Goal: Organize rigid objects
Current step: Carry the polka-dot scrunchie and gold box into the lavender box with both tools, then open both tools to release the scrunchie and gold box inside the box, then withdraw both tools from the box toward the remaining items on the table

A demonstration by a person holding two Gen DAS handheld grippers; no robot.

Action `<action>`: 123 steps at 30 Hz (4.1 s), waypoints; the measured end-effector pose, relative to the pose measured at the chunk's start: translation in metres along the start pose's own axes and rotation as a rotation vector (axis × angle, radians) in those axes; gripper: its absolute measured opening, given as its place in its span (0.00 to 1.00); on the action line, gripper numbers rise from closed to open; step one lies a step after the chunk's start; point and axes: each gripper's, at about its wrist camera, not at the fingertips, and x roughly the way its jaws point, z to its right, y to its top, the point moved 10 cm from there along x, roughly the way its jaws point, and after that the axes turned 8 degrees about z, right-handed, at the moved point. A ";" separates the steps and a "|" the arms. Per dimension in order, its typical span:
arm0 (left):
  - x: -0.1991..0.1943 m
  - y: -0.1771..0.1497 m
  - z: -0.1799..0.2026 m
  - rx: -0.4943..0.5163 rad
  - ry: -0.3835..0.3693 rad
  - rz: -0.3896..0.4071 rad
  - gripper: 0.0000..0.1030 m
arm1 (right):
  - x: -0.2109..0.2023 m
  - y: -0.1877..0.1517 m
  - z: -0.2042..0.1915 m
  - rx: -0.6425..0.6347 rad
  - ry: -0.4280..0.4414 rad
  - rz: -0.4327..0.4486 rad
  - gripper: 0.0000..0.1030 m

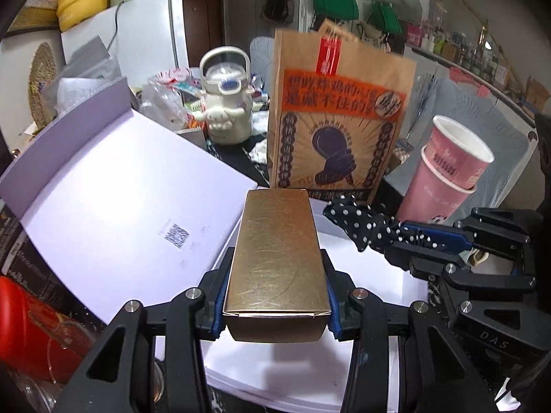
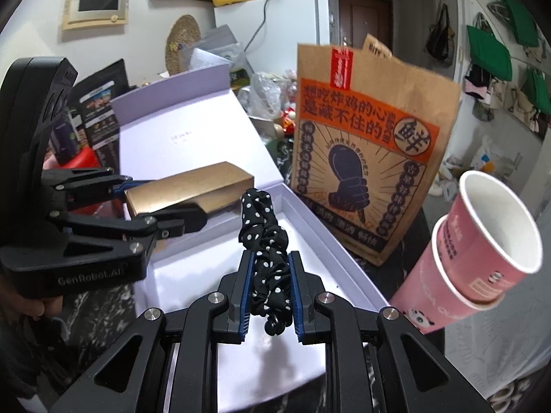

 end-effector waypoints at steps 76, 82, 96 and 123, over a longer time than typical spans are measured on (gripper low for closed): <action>-0.128 0.010 0.011 -0.017 0.201 0.130 0.87 | -0.131 0.031 -0.027 -0.048 -0.142 0.180 0.69; -0.151 0.000 0.018 -0.012 0.210 0.153 0.87 | -0.152 0.025 -0.040 -0.059 -0.142 0.206 0.72; -0.184 -0.048 0.042 0.003 0.195 0.154 0.87 | -0.188 -0.013 -0.065 -0.062 -0.135 0.220 0.72; -0.180 -0.151 0.063 -0.021 0.118 0.058 0.87 | -0.191 -0.097 -0.095 0.009 -0.060 0.157 0.72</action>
